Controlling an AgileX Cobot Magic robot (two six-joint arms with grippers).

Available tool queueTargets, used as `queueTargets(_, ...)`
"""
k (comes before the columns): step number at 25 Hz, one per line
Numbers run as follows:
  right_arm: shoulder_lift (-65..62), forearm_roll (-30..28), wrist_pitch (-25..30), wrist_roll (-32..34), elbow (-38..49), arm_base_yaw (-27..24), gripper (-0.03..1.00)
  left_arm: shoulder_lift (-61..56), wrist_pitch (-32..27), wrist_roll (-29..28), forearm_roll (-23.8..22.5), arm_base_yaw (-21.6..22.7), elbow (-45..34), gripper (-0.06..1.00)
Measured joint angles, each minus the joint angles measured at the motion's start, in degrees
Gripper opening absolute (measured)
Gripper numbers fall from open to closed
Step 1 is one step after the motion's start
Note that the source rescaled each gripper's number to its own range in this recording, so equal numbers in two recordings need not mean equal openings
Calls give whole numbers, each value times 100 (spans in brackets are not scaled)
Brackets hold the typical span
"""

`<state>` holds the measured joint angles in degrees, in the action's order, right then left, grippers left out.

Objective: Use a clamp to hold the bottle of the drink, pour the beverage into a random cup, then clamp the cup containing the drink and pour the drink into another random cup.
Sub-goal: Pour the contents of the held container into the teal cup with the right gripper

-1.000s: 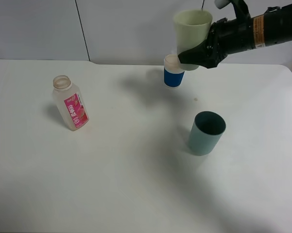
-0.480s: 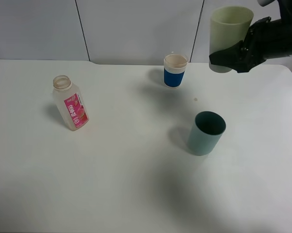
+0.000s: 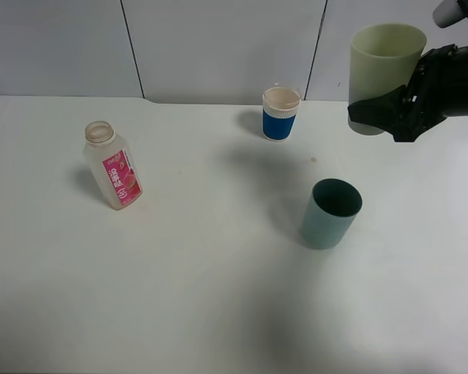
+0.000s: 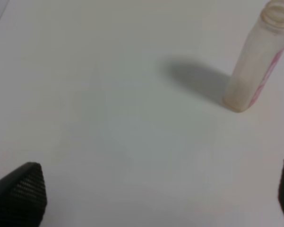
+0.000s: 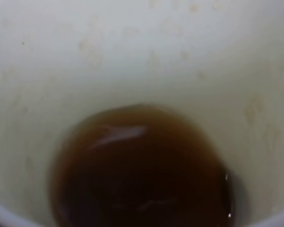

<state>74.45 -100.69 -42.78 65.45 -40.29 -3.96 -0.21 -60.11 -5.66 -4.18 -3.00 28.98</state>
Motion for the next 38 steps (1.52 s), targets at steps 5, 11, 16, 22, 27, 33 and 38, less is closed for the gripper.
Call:
queueTargets(5, -310, 5, -36, 39, 110, -545, 0, 0, 0, 0, 0, 0, 0, 100)
queueTargets(11, -359, -1, -149, -15, 207, -1265, 0, 0, 0, 0, 0, 0, 0, 100)
queueTargets(16, -359, -1, 126, -655, 212, -1457, 0, 0, 0, 0, 0, 0, 0, 100)
queueTargets(22, -248, 4, 255, -1230, 212, -1464, 0, 0, 0, 0, 0, 0, 0, 100)
queueTargets(27, 362, 4, 82, -1813, 212, -1400, 0, 0, 0, 0, 0, 0, 0, 100)
queueTargets(33, 838, 4, 152, -2678, 212, -1121, 0, 0, 0, 0, 0, 0, 0, 100)
queueTargets(38, 1225, 4, 163, -3213, 212, -919, 0, 0, 0, 0, 0, 0, 0, 100)
